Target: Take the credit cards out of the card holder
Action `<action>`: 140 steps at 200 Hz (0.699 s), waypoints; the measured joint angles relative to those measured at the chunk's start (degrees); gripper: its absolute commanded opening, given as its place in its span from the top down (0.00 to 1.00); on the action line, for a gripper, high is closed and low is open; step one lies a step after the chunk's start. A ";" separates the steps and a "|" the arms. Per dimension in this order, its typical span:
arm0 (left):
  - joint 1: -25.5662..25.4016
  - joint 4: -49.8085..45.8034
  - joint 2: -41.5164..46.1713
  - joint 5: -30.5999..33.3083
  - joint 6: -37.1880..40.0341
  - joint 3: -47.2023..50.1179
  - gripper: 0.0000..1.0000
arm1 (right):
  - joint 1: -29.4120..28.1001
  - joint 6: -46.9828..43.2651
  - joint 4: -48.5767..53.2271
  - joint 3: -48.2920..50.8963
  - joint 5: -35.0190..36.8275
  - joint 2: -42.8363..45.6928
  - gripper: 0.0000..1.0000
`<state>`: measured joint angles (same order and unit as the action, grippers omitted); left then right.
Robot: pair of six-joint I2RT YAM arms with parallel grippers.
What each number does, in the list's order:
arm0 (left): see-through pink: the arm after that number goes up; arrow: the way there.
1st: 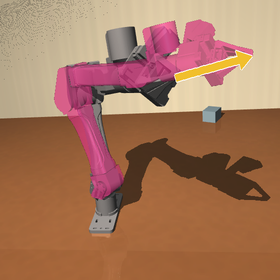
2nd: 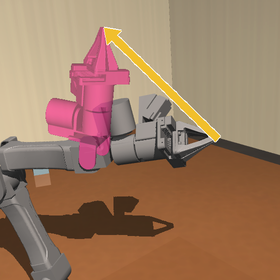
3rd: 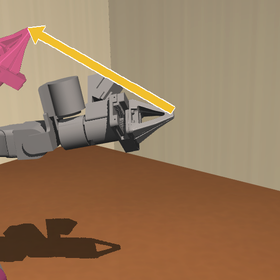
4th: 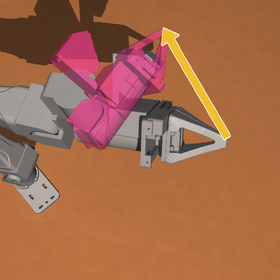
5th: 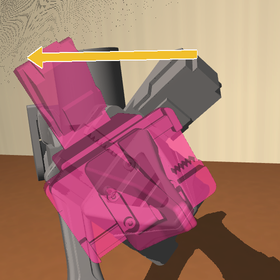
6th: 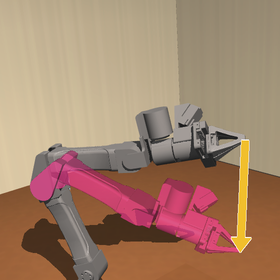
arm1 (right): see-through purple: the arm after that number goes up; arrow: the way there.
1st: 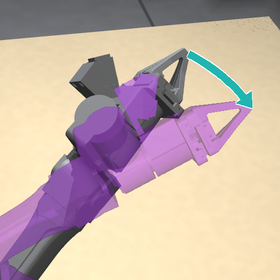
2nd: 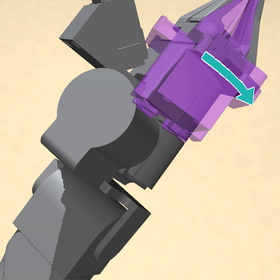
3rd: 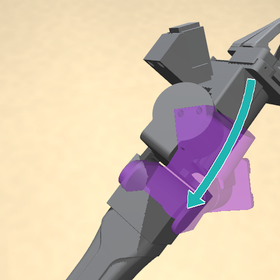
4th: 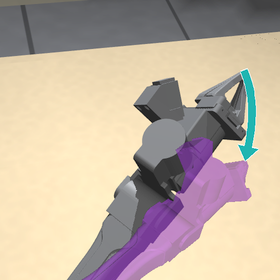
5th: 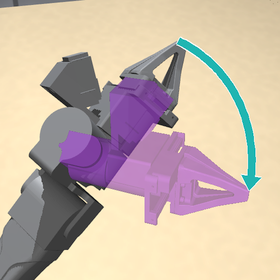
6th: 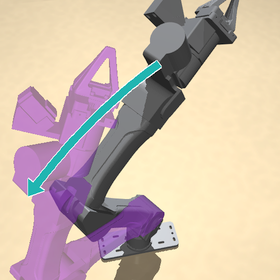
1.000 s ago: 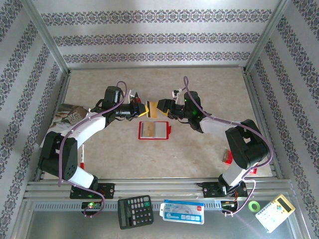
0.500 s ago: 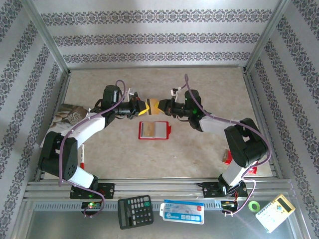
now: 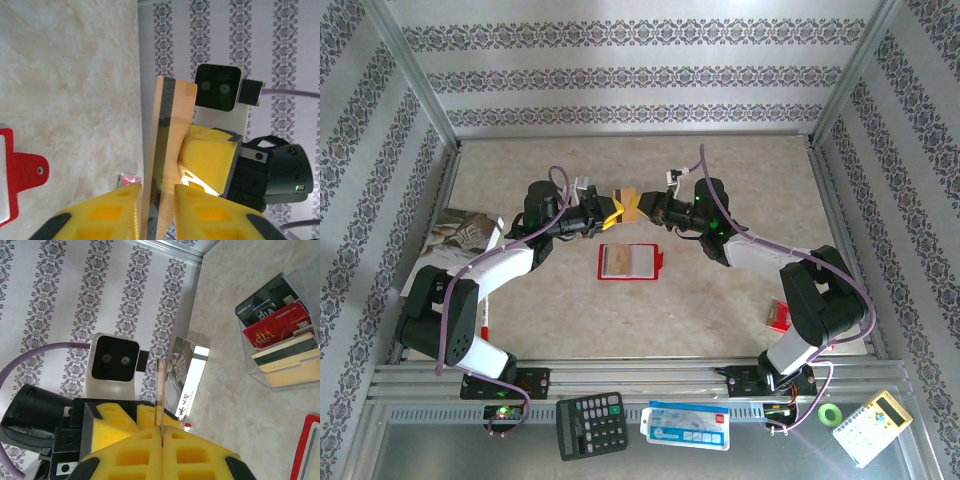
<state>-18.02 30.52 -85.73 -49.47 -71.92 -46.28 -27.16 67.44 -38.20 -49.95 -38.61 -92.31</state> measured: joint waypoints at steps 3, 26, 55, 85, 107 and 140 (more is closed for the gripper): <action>0.00 0.17 0.00 0.13 -0.11 0.02 0.84 | 0.00 0.00 -0.02 0.02 0.11 0.02 0.96; 0.02 1.66 0.00 0.63 -1.05 0.11 0.98 | 0.02 0.46 -0.63 0.24 0.70 0.20 0.94; 0.02 3.04 -0.02 0.63 -1.46 0.11 1.00 | 0.04 1.03 0.00 0.90 1.31 0.37 0.66; 0.74 0.22 0.26 1.33 1.60 -0.09 1.00 | 0.44 -1.22 5.07 2.10 2.16 1.64 0.42; 1.18 -9.99 1.62 3.41 8.85 -2.34 1.00 | 1.73 -2.71 10.29 3.37 3.56 3.76 0.32; 1.27 -28.68 2.60 10.64 24.57 -11.54 1.00 | 3.04 -7.48 20.35 3.98 7.82 7.37 0.19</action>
<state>-16.75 1.85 -83.13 -38.83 -47.35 -57.82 -24.12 59.96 -17.85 -45.98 -30.79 -84.95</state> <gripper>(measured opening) 0.046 0.782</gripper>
